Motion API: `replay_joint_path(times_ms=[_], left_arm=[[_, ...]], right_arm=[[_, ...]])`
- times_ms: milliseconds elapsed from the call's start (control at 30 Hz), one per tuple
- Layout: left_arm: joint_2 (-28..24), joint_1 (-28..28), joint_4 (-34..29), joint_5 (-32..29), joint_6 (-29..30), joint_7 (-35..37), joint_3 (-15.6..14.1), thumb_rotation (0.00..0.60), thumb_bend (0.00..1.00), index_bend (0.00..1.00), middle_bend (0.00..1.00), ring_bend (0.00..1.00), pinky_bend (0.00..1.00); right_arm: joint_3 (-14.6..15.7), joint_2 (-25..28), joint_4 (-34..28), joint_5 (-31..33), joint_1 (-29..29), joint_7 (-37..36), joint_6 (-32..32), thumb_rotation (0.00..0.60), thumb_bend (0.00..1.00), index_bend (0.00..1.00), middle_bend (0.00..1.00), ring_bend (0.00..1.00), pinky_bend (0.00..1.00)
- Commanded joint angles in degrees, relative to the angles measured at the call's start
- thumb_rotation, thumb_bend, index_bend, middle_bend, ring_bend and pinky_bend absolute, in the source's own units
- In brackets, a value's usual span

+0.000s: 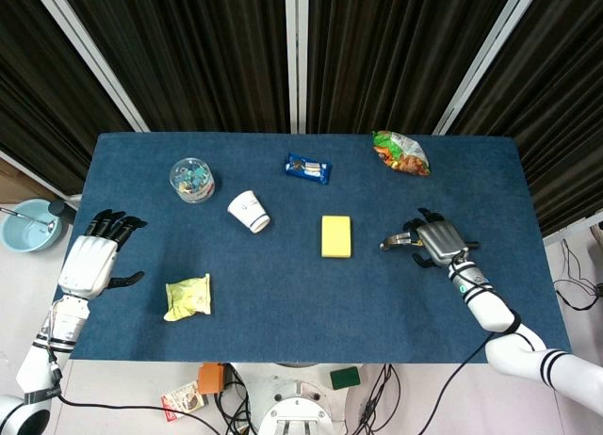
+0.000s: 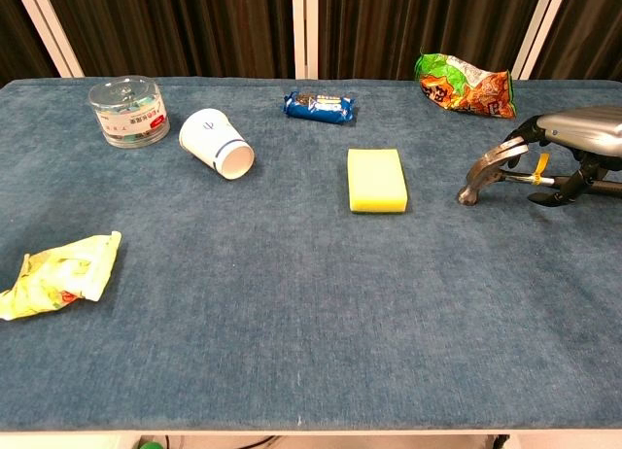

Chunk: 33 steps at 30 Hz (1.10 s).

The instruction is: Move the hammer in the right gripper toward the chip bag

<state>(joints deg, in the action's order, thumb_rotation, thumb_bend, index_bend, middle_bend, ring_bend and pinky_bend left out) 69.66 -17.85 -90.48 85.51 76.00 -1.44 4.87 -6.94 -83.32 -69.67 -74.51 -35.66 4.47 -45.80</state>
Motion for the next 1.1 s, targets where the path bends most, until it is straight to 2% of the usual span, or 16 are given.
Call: replay_joint_path(times_ms=[33, 267, 933, 1100], left_arm=[[0.1, -0.1, 0.1, -0.1, -0.1, 0.1, 0.0, 0.600, 0.00, 0.22, 0.21, 0.12, 0.10], [0.2, 0.2, 0.6, 0.2, 0.5, 0.6, -0.3, 0.600, 0.00, 0.22, 0.21, 0.12, 0.10], [0.2, 1.7, 1.8, 0.4, 2.2, 2.5, -1.1, 0.600, 0.00, 0.22, 0.21, 0.12, 0.10], [0.2, 1.7, 1.9, 0.4, 2.1, 2.5, -1.1, 0.600, 0.00, 0.22, 0.21, 0.12, 0.10]], right_arm=[[0.1, -0.5, 0.5, 0.0, 0.0, -0.3, -0.4, 0.600, 0.39, 0.33, 0.31, 0.11, 0.22], [0.5, -2.3, 2.1, 0.0, 0.1, 0.0, -1.5, 0.600, 0.47, 0.38, 0.38, 0.18, 0.26], [1.1, -3.6, 3.8, 0.7, -0.2, 0.9, -1.7, 0.600, 0.54, 0.48, 0.42, 0.23, 0.29], [1.1, -3.4, 4.0, 0.9, -0.3, 1.1, -1.6, 0.600, 0.59, 0.50, 0.43, 0.25, 0.30]])
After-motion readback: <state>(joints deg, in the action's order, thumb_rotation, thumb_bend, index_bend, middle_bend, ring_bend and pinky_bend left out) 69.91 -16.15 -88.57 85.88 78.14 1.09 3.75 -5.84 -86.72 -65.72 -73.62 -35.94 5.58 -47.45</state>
